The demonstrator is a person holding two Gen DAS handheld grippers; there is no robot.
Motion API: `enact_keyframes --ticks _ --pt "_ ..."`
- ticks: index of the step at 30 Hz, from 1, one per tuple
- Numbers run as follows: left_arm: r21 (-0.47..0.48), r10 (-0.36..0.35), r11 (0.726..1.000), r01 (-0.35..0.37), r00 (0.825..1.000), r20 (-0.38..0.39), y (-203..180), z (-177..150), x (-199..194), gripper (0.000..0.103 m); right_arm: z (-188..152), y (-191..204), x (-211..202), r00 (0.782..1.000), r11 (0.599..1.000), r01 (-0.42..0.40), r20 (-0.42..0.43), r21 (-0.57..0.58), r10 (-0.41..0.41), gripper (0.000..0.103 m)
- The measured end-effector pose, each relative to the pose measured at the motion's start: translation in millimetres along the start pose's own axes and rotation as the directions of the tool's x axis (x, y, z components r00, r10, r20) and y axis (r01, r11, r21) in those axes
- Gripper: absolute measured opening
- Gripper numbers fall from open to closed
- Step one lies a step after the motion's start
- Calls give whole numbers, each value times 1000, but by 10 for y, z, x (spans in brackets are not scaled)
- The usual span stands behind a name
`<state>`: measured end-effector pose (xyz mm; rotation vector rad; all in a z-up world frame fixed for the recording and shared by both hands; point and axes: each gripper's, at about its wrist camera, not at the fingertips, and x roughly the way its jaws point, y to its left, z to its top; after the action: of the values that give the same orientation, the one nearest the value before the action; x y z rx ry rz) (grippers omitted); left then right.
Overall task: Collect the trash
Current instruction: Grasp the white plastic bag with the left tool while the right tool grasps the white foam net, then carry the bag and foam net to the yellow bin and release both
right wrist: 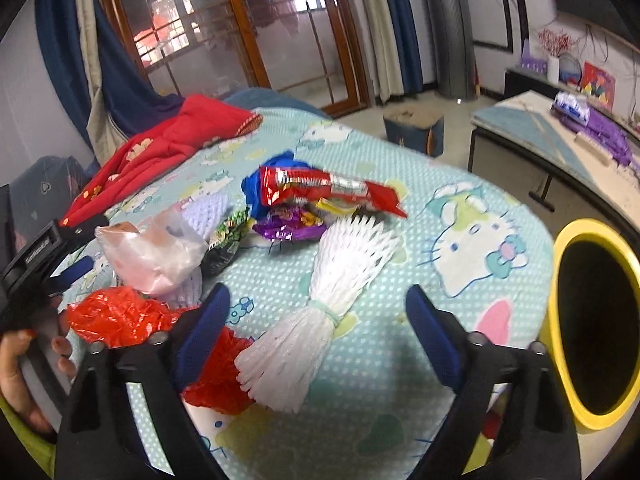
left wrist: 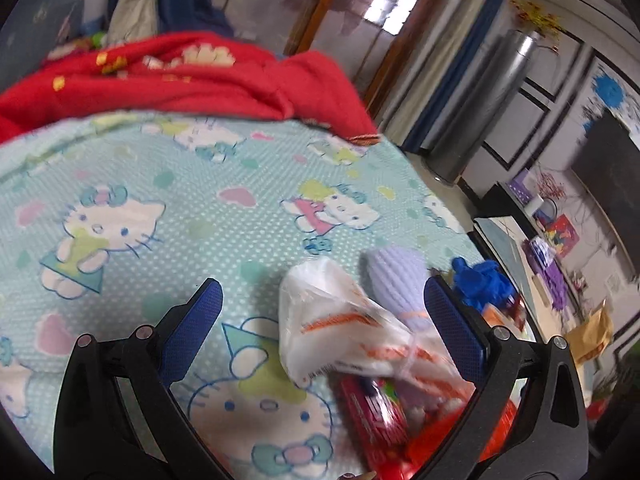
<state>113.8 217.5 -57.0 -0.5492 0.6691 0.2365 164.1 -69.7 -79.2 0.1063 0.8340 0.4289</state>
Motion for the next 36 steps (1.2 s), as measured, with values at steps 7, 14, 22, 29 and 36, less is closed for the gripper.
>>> enact_keyframes --ticks 7,14,22,29,36 --pt "-131 -76 989 64 994 -83 204 -25 301 93 -132 -177 153 993 994 -51 -101 93 61 65" --pt "-147 -109 985 96 990 -85 194 -115 280 77 -224 -316 73 986 986 -106 -114 129 121 49" --pt "-144 -146 981 132 985 -89 111 -141 200 48 -294 -344 -46 979 981 -158 -114 111 171 20" --pt "-114 -146 983 143 989 -21 0 -166 -87 27 -277 -355 -233 984 985 -157 -66 75 162 17" --pt "22 -170 985 168 978 119 -416 -43 -593 22 -232 -457 -502 987 986 -162 12 33 162 17"
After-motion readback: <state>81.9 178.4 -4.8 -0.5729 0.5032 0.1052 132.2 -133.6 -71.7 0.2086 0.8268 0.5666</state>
